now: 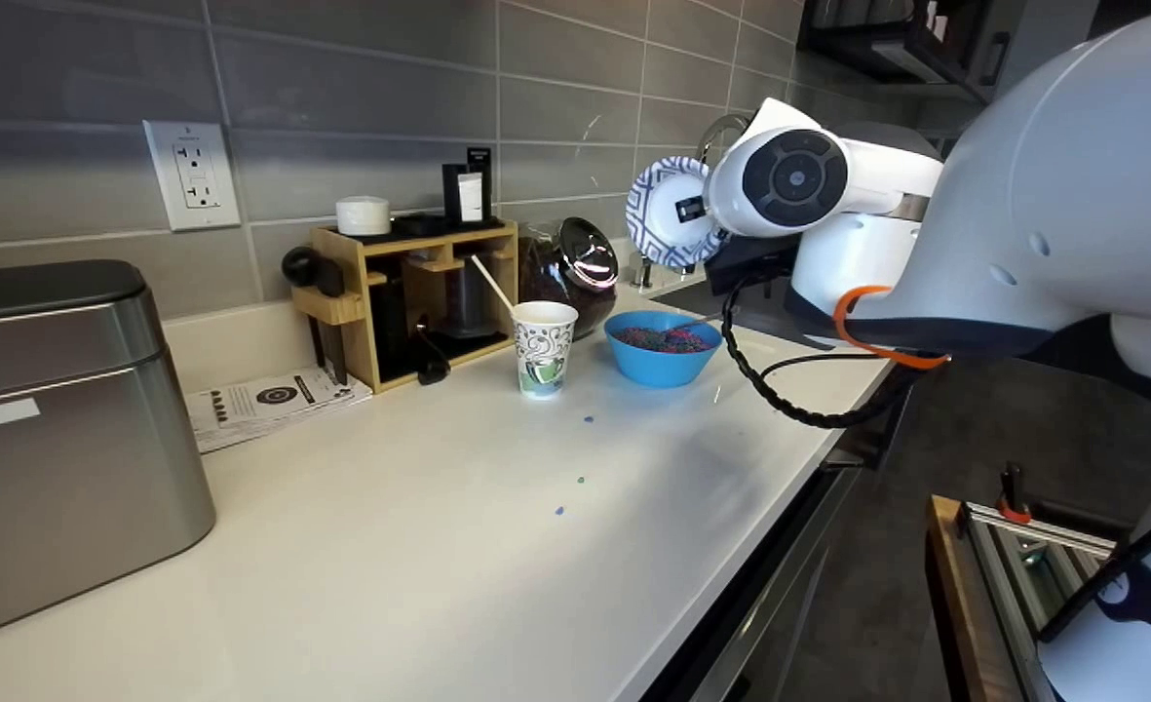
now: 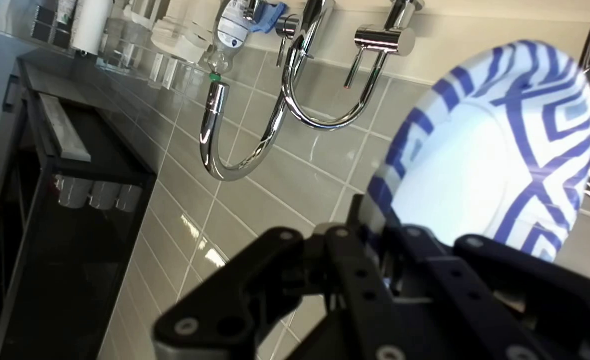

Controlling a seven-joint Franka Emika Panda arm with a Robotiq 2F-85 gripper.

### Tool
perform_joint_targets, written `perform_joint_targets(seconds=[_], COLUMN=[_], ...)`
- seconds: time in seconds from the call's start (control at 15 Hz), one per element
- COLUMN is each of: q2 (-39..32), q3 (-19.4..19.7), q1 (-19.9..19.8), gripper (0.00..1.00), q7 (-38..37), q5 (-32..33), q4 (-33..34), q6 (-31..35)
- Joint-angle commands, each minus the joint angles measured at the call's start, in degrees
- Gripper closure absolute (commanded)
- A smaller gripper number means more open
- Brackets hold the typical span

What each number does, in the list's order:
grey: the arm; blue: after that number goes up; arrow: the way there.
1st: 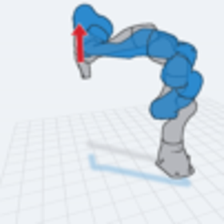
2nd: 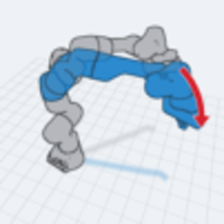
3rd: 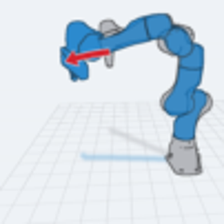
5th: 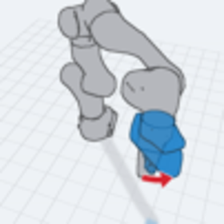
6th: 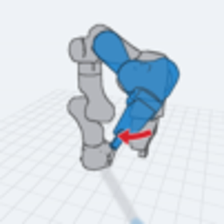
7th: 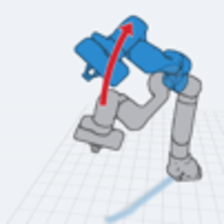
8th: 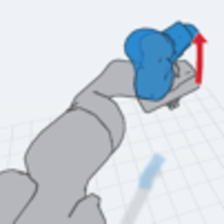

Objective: Pour the contents of the white plate into the blue bowl

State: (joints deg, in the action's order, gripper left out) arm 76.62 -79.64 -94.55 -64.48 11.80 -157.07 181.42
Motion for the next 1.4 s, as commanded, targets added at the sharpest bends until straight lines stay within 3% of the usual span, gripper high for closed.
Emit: perform_joint_targets(seconds=[0.0, 0.27, 0.53, 0.8, 0.87, 1.13, 1.33], q2=[4.36, 3.34, -7.75, -16.38, -18.43, -27.27, -32.69], q3=[-1.78, -1.61, 2.25, 7.66, 8.12, 14.22, 19.60], q1=[-0.75, -0.66, -1.53, -3.52, -3.50, -1.02, 2.98], gripper=[0.99, 0.99, 0.99, 0.99, 0.99, 0.99, 0.99], q7=[-2.74, -2.39, 1.52, 5.53, 10.96, 19.58, 24.63], q5=[-0.04, 0.03, 1.06, 1.29, -4.01, -8.25, -11.12], q4=[-0.57, -0.46, -0.34, -0.84, -0.86, -0.41, 0.24], q6=[3.01, 2.27, -1.75, -0.88, -1.32, -4.19, -7.83])
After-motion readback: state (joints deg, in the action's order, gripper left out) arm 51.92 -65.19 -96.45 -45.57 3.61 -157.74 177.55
